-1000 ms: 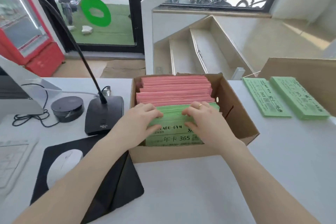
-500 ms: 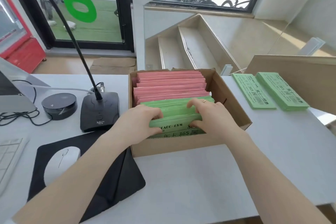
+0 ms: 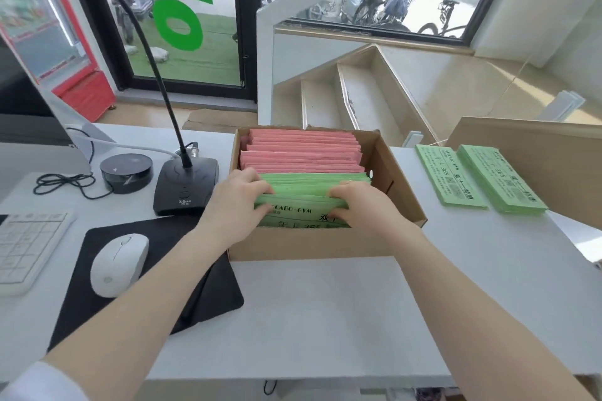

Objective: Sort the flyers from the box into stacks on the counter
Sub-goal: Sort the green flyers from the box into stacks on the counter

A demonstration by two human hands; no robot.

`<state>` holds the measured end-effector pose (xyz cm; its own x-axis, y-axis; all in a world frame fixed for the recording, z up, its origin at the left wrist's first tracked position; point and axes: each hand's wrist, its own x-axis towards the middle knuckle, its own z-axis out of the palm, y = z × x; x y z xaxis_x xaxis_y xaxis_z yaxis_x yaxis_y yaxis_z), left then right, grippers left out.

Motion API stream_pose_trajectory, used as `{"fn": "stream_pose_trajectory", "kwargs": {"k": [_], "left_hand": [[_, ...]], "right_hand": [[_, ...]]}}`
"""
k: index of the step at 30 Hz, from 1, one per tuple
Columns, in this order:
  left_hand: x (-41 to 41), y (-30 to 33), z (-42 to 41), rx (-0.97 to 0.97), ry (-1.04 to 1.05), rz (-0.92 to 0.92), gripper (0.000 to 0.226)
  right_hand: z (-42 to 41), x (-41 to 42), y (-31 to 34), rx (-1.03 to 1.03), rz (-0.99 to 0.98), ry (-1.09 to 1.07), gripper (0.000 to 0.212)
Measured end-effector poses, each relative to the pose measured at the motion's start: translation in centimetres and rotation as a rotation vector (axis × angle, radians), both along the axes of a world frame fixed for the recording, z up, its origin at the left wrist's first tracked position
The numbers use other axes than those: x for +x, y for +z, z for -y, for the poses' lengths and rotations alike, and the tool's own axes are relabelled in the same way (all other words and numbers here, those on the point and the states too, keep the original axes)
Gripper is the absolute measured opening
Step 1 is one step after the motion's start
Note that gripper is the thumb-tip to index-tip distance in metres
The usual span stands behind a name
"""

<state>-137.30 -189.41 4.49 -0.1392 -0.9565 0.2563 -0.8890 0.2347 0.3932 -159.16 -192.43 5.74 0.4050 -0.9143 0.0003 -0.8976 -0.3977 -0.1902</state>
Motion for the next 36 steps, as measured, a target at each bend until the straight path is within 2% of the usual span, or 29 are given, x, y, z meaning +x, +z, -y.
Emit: {"fn": "stream_pose_trajectory", "kwargs": {"k": [2, 4, 7, 9, 13, 16, 20, 22, 25, 30, 32, 33, 36], "left_hand": [[0.0, 0.3, -0.3, -0.059, 0.025, -0.057, 0.023], [-0.2, 1.2, -1.0, -0.005, 0.056, -0.18, 0.027], [-0.9, 2.8, -2.6, -0.043, 0.071, -0.385, 0.035], [-1.9, 4.0, -4.0, -0.135, 0.071, -0.509, 0.032], [-3.9, 5.5, -6.6, -0.376, 0.075, -0.482, 0.024], [-4.8, 5.0, -8.4, -0.436, 0.021, -0.503, 0.023], [-5.8, 1.8, -10.5, -0.189, -0.017, -0.652, 0.019], [-6.0, -0.9, -11.2, -0.048, 0.013, -0.693, 0.031], [-5.9, -4.5, -11.9, 0.161, 0.079, -0.746, 0.031], [-6.5, -5.5, -12.2, 0.245, 0.092, -1.16, 0.025], [-6.6, -5.4, -12.2, 0.255, 0.083, -1.198, 0.026], [-6.6, -5.4, -12.2, 0.268, 0.076, -1.195, 0.025], [-7.0, -5.4, -12.0, 0.318, 0.044, -1.182, 0.023]], "right_hand": [[0.0, -0.2, -0.1, -0.065, -0.007, 0.005, 0.028], [-0.3, -0.7, 0.3, -0.207, 0.003, 0.0, 0.026], [-1.4, -2.0, 1.7, -0.429, 0.175, 0.069, 0.021], [-2.6, -3.3, 3.3, -0.505, 0.288, 0.104, 0.02], [-5.9, -5.7, 6.4, -0.55, 0.326, 0.162, 0.029], [-8.2, -6.9, 7.2, -0.463, 0.297, 0.205, 0.031], [-9.4, -8.3, 4.9, -0.257, 0.249, 0.195, 0.028], [-9.6, -8.4, 2.4, -0.137, 0.179, 0.17, 0.026], [-9.9, -7.8, -0.9, -0.018, 0.059, 0.144, 0.029], [-9.8, -8.2, -1.3, -0.036, 0.144, 0.053, 0.024], [-9.8, -9.5, -1.3, 0.027, 0.279, 0.005, 0.018], [-10.0, -10.3, -1.5, 0.096, 0.438, -0.04, 0.018], [-10.6, -12.2, -2.9, 0.33, 1.094, -0.19, 0.027]]}}
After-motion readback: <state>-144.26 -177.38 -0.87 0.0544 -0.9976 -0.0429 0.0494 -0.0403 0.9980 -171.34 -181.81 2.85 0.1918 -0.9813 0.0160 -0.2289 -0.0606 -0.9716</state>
